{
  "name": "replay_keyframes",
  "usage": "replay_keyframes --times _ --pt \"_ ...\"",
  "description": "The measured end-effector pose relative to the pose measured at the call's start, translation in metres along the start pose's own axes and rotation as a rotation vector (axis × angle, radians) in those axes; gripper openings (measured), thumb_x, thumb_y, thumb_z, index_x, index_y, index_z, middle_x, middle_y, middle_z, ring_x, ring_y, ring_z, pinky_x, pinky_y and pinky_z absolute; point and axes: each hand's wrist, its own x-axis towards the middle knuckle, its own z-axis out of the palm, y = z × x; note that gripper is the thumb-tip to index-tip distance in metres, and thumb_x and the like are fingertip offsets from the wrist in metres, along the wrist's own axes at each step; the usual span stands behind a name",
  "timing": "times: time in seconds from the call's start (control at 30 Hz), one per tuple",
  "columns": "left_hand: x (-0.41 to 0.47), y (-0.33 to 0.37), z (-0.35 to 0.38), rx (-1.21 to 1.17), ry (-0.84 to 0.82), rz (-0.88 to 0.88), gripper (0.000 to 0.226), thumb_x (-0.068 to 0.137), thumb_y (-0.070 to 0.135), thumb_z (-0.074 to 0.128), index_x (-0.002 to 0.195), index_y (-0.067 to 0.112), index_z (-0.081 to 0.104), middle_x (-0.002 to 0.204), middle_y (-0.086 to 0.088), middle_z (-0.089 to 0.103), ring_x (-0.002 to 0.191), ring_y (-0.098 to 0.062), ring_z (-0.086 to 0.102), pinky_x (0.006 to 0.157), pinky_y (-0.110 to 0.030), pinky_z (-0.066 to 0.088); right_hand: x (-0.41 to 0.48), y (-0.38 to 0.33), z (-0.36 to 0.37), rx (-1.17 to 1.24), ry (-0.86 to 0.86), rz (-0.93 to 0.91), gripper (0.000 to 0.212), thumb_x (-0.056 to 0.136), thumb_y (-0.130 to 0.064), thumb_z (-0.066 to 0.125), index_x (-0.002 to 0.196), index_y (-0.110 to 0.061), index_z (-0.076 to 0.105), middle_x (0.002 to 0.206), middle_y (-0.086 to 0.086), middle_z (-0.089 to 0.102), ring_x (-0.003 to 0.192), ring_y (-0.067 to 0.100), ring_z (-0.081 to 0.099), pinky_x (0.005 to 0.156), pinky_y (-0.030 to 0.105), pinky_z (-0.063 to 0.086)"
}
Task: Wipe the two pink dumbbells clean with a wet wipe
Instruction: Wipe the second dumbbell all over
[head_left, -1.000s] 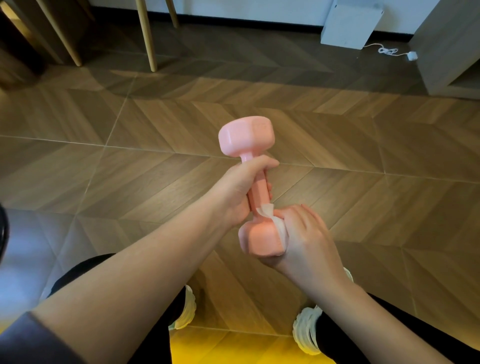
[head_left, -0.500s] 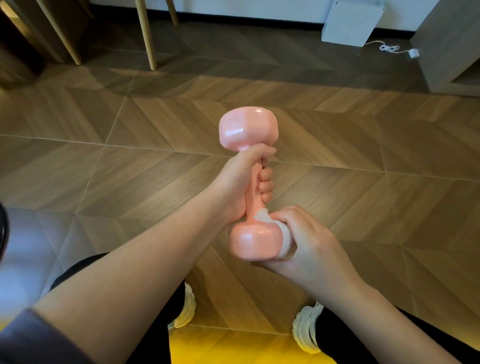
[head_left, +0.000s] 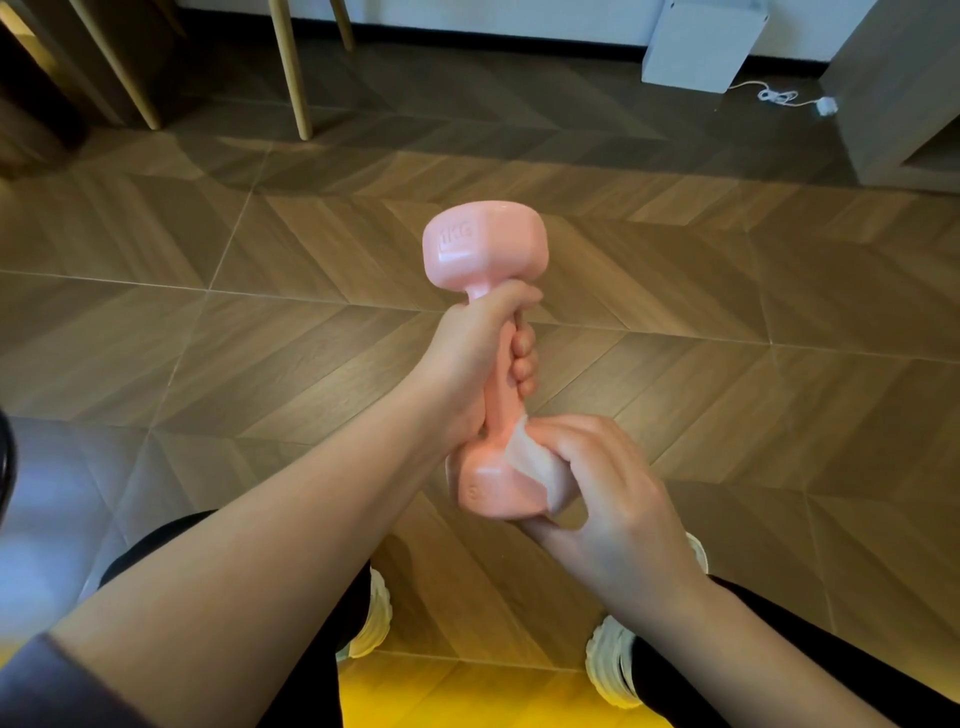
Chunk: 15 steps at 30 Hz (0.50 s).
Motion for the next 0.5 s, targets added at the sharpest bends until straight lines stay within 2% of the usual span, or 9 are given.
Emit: replay_keyframes --times 0.1,0.17,0.27,0.33,0.4,0.5 --pt "-0.001 0.002 -0.001 -0.002 -0.004 0.015 0.027 0.092 0.02 0.056 0.07 0.016 0.04 0.048 0.002 0.037 0.04 -0.014 0.032 0.04 -0.02 0.029 -0.001 0.003 0.002 0.041 0.013 -0.093 0.057 0.07 -0.005 0.086 0.119 -0.004 0.057 0.121 0.007 0.056 0.112 0.022 0.058 0.091 0.032 0.052" --pt "-0.001 0.003 -0.002 0.007 -0.017 0.02 0.028 0.092 0.019 0.056 0.07 0.015 0.04 0.048 0.001 0.037 0.042 -0.015 0.032 0.039 -0.021 0.029 -0.001 0.005 0.003 0.036 0.018 -0.096 0.062 0.067 -0.006 0.089 0.119 -0.007 0.055 0.119 0.007 0.057 0.11 0.021 0.058 0.089 0.032 0.053" --pt "-0.002 0.004 -0.004 0.042 -0.057 0.01 0.031 0.092 0.018 0.056 0.066 0.015 0.039 0.046 0.001 0.036 0.038 -0.014 0.031 0.039 -0.021 0.029 0.005 0.007 0.004 -0.025 -0.032 -0.044 0.07 0.057 -0.019 0.095 0.114 -0.012 0.055 0.102 0.006 0.064 0.099 0.016 0.056 0.084 0.038 0.052" --pt "-0.003 0.003 -0.004 0.084 -0.104 -0.022 0.037 0.093 0.019 0.055 0.061 0.013 0.037 0.043 0.0 0.035 0.035 -0.013 0.031 0.039 -0.021 0.029 0.008 0.009 0.003 -0.074 -0.11 0.006 0.069 0.056 -0.032 0.095 0.11 -0.014 0.057 0.093 0.002 0.066 0.093 0.015 0.056 0.093 0.04 0.047" --pt "-0.004 0.0 -0.002 0.111 -0.134 -0.056 0.04 0.093 0.02 0.055 0.058 0.013 0.036 0.043 0.0 0.035 0.035 -0.014 0.03 0.039 -0.021 0.029 0.007 0.011 0.001 -0.128 -0.165 0.05 0.058 0.059 -0.043 0.091 0.101 -0.015 0.063 0.093 -0.003 0.066 0.093 0.016 0.062 0.104 0.047 0.042" --pt "-0.003 0.002 0.003 0.101 -0.133 -0.048 0.038 0.094 0.02 0.054 0.061 0.014 0.035 0.043 0.001 0.035 0.036 -0.013 0.032 0.04 -0.021 0.03 0.001 0.011 -0.001 -0.154 -0.048 0.032 0.053 0.064 -0.048 0.086 0.099 -0.017 0.06 0.094 -0.004 0.065 0.095 0.015 0.062 0.107 0.043 0.037"
